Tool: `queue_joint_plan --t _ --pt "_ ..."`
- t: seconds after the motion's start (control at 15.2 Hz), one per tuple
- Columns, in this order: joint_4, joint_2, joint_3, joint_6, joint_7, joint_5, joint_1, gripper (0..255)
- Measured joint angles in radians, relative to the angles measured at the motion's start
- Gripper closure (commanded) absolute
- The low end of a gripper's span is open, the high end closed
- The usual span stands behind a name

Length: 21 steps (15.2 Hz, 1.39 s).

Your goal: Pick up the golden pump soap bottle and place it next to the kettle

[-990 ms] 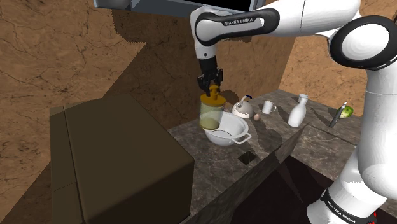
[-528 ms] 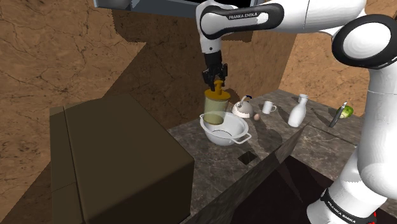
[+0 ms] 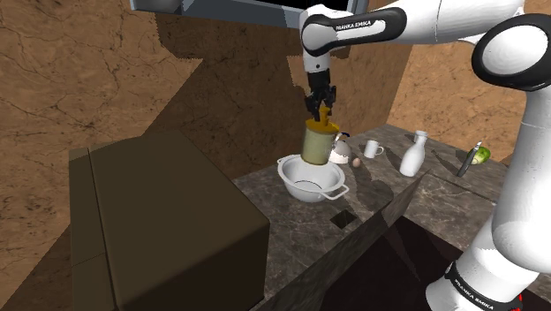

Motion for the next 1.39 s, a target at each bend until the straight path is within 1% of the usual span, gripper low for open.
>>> queue_joint_plan --t 0.33,0.53,0.86,1.06,1.39 --pt "-0.02 -0.009 -0.043 0.033 -0.106 -0.012 -0.068 255" --pt "0.015 0.015 -0.068 0.035 -0.169 -0.018 -0.106 255" --pt "0.036 0.039 -0.109 0.061 -0.273 -0.024 -0.174 255" --pt "0.084 0.076 -0.131 0.064 -0.337 -0.025 -0.216 255" --pt "0.214 0.161 -0.165 0.045 -0.447 -0.019 -0.288 255"
